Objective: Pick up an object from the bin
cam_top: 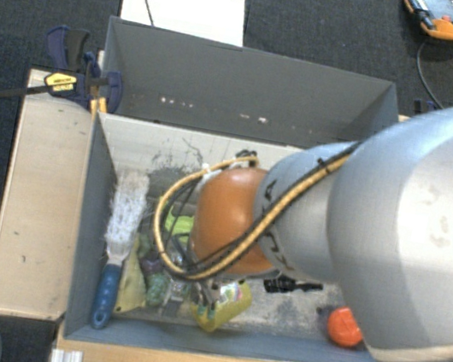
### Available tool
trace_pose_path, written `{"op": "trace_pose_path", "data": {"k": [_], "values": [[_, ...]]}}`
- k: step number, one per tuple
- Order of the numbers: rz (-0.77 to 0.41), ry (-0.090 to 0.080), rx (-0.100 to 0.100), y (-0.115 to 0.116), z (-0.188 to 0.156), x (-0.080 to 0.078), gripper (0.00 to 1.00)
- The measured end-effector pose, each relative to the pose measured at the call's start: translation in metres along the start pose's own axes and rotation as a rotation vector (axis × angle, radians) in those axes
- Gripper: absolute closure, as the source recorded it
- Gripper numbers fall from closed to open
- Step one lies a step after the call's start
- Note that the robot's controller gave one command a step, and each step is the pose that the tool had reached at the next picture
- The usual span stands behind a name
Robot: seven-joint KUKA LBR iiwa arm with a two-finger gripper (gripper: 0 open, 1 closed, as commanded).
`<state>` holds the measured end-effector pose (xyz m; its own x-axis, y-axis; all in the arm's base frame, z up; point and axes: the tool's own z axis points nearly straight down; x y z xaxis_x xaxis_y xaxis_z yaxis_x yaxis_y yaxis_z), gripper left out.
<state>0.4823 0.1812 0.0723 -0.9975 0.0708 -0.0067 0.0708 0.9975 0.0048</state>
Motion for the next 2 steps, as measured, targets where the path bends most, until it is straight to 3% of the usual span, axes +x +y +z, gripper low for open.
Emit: {"op": "trace_pose_path", "data": {"k": [2], "values": [[0.000,0.001,0.001,-0.0002,-0.0028,0.0006,1.00]]}}
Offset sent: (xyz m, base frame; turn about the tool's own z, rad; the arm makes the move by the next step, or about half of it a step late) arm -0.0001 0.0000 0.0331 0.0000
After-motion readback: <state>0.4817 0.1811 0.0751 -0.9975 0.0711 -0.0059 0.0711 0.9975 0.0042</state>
